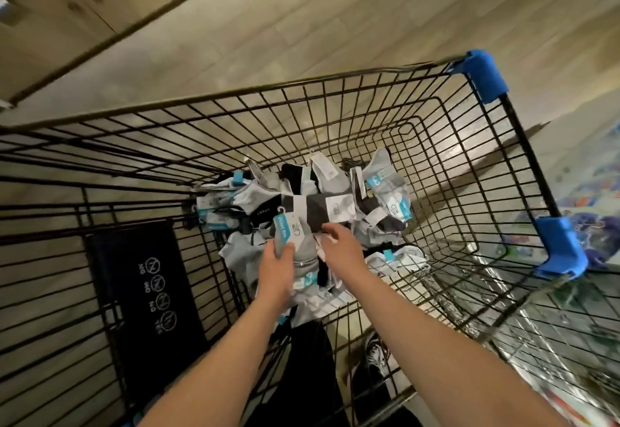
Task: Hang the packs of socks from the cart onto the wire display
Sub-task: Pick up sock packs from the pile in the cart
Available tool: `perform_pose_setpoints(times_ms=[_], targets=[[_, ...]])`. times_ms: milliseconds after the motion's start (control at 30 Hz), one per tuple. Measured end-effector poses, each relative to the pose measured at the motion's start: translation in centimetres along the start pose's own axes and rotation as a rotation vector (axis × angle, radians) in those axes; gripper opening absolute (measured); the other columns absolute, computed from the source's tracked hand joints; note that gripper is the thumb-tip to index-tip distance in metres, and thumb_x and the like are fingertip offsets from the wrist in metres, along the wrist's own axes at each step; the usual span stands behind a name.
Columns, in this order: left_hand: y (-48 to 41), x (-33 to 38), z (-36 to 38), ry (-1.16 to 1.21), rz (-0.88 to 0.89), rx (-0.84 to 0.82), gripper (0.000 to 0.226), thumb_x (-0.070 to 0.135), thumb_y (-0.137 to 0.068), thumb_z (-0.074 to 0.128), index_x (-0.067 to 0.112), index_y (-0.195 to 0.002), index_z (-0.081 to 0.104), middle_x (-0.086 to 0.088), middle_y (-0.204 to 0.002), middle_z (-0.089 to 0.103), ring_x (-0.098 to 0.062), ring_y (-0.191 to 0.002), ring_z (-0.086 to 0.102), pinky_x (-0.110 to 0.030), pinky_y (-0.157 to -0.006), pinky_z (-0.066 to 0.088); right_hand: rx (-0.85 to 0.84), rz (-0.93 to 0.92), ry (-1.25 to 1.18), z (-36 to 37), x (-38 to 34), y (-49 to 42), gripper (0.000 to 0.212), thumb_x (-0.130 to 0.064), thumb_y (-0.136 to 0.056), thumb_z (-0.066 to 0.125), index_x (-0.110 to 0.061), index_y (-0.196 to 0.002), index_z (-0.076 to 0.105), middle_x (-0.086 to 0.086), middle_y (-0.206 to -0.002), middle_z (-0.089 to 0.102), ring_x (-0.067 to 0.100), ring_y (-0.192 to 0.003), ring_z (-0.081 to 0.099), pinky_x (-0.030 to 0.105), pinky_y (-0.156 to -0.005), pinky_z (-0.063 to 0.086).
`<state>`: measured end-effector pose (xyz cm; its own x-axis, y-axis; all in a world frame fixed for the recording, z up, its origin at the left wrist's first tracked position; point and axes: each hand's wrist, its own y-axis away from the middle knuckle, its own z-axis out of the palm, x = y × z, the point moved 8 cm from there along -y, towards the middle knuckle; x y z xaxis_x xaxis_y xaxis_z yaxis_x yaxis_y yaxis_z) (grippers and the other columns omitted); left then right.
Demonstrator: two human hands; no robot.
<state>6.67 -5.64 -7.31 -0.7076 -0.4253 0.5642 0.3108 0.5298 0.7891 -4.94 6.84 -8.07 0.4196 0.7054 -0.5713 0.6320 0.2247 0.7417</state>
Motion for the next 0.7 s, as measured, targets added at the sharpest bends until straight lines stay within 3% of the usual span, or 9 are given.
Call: perform_pose_setpoints(times_ms=[133, 267, 433, 533, 633, 700], targets=[[-0.6, 1.5, 0.7, 0.032, 0.061, -0.060, 0.016, 0.031, -0.104, 0.050, 0.032, -0.119, 0.053, 0.009, -0.109, 0.066, -0.006, -0.094, 0.063, -0.024, -0.072, 0.050, 0.025, -0.024, -0.065, -1.2, -1.4, -1.6, 0.039, -0.018, -0.101, 0.050, -0.021, -0.140, 0.053, 0.000, -0.140, 0.055, 0.015, -0.125, 0.053, 0.029, -0.103, 0.040], [-2.9, 4.7, 2.5, -0.003, 0.164, -0.092, 0.009, 0.034, -0.103, 0.051, 0.036, -0.109, 0.058, 0.007, -0.109, 0.070, -0.012, -0.096, 0.069, -0.034, -0.084, 0.055, 0.048, -0.044, -0.076, -2.2, -3.5, -4.8, 0.038, -0.021, -0.101, 0.049, -0.024, -0.139, 0.053, 0.000, -0.141, 0.055, 0.014, -0.119, 0.051, 0.031, -0.100, 0.041], [-7.3, 8.7, 4.2, -0.049, 0.189, -0.024, 0.018, 0.028, -0.101, 0.053, 0.022, -0.117, 0.058, 0.002, -0.104, 0.068, -0.011, -0.086, 0.066, -0.025, -0.064, 0.047, 0.088, -0.038, -0.106, -2.8, -5.0, -10.1, 0.047, -0.029, -0.099, 0.055, -0.024, -0.145, 0.049, -0.003, -0.143, 0.055, 0.017, -0.128, 0.052, 0.036, -0.108, 0.043], [-9.5, 9.1, 4.4, -0.103, 0.188, -0.001, 0.024, 0.028, -0.101, 0.052, 0.016, -0.121, 0.059, -0.003, -0.108, 0.069, -0.016, -0.088, 0.065, -0.029, -0.067, 0.046, 0.056, -0.005, -0.120, -2.0, -4.9, -12.8, 0.056, -0.027, -0.096, 0.059, -0.023, -0.149, 0.043, -0.001, -0.143, 0.053, 0.019, -0.127, 0.052, 0.039, -0.108, 0.045], [-10.4, 8.3, 4.4, -0.126, 0.229, -0.014, 0.026, 0.028, -0.102, 0.052, 0.016, -0.124, 0.057, -0.002, -0.109, 0.069, -0.016, -0.092, 0.066, -0.030, -0.073, 0.050, 0.028, -0.022, 0.077, -0.5, -4.3, -15.0, 0.073, -0.031, -0.091, 0.067, -0.018, -0.154, 0.032, 0.007, -0.153, 0.043, 0.027, -0.139, 0.042, 0.045, -0.116, 0.035], [-10.7, 7.6, 4.4, -0.115, 0.227, -0.017, 0.020, 0.029, -0.102, 0.052, 0.024, -0.121, 0.056, 0.004, -0.109, 0.069, -0.013, -0.095, 0.067, -0.032, -0.080, 0.054, 0.064, -0.034, 0.283, 0.0, -3.5, -16.0, 0.085, -0.040, -0.087, 0.072, -0.018, -0.156, 0.027, 0.009, -0.157, 0.036, 0.030, -0.144, 0.034, 0.043, -0.120, 0.026]])
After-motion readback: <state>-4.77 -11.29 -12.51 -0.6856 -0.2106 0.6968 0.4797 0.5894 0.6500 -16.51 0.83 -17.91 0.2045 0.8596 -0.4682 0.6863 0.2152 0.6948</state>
